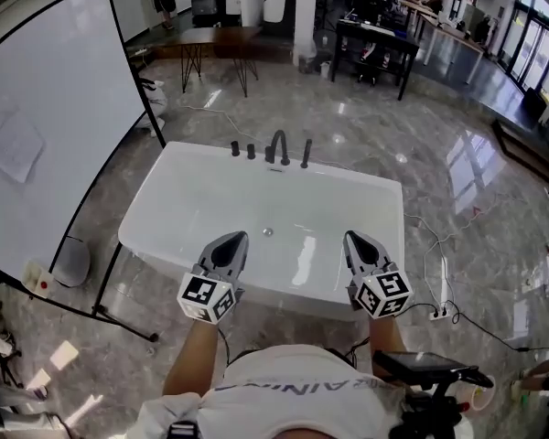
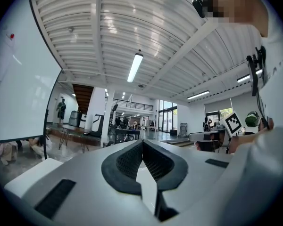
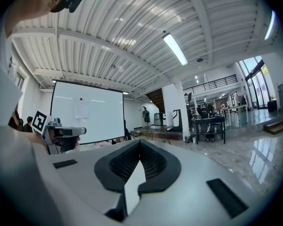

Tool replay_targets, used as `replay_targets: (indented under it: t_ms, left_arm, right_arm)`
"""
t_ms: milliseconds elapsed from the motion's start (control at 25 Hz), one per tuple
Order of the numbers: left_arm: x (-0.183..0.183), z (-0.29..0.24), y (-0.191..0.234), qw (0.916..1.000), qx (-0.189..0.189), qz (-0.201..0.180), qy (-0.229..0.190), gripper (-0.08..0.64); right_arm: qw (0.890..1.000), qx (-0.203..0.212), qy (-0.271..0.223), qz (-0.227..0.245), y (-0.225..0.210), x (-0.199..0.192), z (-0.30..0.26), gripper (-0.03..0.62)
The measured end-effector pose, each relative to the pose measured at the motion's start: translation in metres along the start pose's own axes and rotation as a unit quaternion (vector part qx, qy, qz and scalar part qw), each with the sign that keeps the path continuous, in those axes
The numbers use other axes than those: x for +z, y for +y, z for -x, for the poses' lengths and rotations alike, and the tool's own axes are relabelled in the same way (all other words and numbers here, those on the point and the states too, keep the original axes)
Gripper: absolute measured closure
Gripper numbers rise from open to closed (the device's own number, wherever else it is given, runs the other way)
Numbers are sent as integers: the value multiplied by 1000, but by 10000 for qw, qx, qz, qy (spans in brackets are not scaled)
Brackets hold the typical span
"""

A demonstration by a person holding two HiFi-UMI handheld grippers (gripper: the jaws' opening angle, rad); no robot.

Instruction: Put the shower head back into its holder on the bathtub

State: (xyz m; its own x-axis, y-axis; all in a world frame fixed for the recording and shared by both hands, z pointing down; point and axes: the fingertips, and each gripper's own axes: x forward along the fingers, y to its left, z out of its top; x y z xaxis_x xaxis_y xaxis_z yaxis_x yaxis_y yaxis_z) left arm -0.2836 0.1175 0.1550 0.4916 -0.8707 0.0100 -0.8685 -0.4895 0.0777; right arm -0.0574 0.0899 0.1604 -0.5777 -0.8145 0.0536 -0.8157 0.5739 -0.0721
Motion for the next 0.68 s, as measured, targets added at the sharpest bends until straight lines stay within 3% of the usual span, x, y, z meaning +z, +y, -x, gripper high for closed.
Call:
replay_targets:
  t_ms: [320,680]
  left_arm:
    - [-8,2,7,9996,-271,98,53,542]
    - [-14,-8,-5,9994,-271,191,89,542]
  right_arm:
    - [9999,14,155,45,24,-5,-16,586]
    - [9998,16,211,-2,9,-10,-10,586]
